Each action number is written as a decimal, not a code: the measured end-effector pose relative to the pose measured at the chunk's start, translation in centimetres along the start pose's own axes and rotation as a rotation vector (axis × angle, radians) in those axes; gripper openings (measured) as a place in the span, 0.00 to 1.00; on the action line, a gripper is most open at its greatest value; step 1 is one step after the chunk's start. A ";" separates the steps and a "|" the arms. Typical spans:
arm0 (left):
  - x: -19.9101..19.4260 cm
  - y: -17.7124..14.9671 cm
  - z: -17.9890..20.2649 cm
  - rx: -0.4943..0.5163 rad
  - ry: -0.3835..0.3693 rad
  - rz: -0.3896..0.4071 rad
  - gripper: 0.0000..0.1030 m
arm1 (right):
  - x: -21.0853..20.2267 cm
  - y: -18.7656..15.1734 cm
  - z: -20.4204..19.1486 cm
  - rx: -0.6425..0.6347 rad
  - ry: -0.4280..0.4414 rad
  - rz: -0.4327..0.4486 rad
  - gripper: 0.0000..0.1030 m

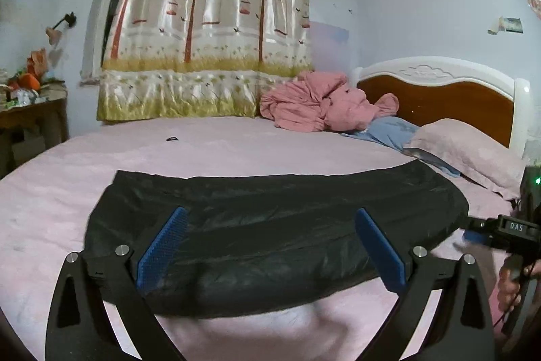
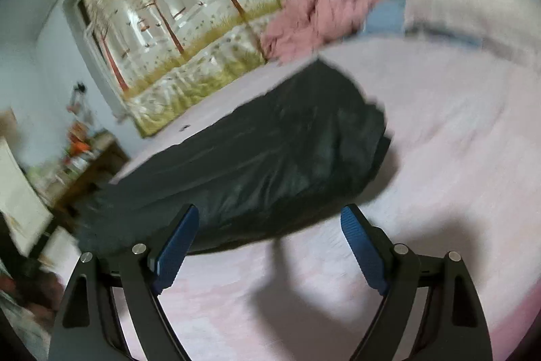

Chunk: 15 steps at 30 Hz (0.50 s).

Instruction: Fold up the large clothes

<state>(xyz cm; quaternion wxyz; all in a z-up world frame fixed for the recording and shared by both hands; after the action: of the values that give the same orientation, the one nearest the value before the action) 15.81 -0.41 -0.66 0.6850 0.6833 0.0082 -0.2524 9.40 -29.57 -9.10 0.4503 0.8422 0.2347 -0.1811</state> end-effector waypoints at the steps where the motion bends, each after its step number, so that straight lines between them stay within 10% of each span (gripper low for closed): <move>1: 0.3 0.3 0.3 0.001 -0.006 -0.001 0.96 | 0.3 -0.2 0.3 0.044 0.023 -0.018 0.85; 8: 2.8 1.1 3.3 -0.006 -0.128 -0.060 0.93 | 3.1 -0.5 2.3 0.151 0.031 -0.050 0.85; 15: 7.1 0.1 6.5 0.003 -0.203 -0.189 0.52 | 4.2 0.0 3.0 0.213 0.058 -0.044 0.86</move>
<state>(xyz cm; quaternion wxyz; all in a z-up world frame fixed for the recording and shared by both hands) 19.83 -8.90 -2.65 0.6544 0.6516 0.0025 -0.3837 12.56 -31.12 -12.87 0.3472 0.8848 0.2457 -0.1903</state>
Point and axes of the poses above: each gripper's, at about its wrist camera, not at the fingertips, and x roughly the way its jaws point, z to its right, y to its top, the point moved 10 cm from there along x, roughly the way its jaws point, and after that the axes turned 5 degrees about -z, right-handed, at the moved point
